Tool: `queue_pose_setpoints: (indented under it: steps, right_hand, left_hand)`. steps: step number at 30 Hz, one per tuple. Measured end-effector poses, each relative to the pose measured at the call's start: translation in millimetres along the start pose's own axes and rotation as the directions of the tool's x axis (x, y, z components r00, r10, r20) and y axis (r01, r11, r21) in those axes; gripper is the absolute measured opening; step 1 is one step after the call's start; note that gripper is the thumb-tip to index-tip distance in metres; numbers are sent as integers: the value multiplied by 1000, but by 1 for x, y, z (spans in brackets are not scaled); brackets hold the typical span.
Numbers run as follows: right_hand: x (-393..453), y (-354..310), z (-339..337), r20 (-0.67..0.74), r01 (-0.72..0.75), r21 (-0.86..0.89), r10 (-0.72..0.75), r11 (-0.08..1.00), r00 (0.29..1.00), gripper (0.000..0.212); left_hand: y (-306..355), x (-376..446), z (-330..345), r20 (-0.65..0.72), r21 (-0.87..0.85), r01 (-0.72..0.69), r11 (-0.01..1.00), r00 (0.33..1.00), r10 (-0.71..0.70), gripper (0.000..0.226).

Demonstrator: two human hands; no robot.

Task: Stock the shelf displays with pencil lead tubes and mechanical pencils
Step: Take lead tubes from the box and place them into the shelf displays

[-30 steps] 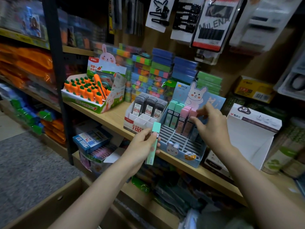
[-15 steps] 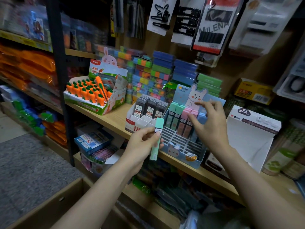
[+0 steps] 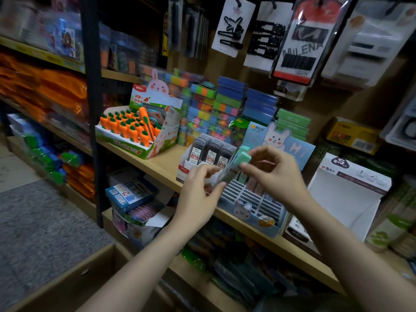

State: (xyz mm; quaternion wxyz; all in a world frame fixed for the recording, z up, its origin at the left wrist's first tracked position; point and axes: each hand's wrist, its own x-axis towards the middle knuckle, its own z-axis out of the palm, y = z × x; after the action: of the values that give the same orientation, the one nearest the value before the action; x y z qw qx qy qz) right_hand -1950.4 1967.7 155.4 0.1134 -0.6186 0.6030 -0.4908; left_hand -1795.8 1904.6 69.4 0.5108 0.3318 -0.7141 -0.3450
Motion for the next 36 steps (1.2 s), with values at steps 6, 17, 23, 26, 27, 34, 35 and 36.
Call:
queue_pose_setpoints:
  steps: [6,17,23,26,27,34,35,36]
  right_hand:
    - [38,-8,-31,-118,6,-166,-26,986,993,26]
    - [62,26,9,24,178,-571,-200,802,980,18]
    - [66,26,7,18,151,-615,-178,774,984,14]
    - [67,24,8,9,127,-610,-154,782,988,16]
    - [68,24,9,4,116,-608,-143,785,990,17]
    - [67,33,12,-30,39,-627,-74,778,997,20]
    - [67,33,13,-27,36,-634,-69,773,997,21]
    - [67,33,14,-27,37,-644,-72,764,997,22]
  left_hand:
    - [-19,-9,-10,253,508,-263,820,956,149,51]
    - [-34,-14,-18,482,641,-354,681,876,2,54]
    - [-34,-13,-18,488,620,-335,710,873,-14,52]
    - [-35,-13,-17,487,619,-329,714,873,-20,52]
    - [-35,-13,-17,486,620,-327,713,874,-22,52]
    - [-38,-13,-17,492,617,-346,707,871,-2,57]
    - [-39,-13,-17,491,618,-348,705,871,-1,58]
    - [-39,-13,-16,490,619,-348,704,872,0,58]
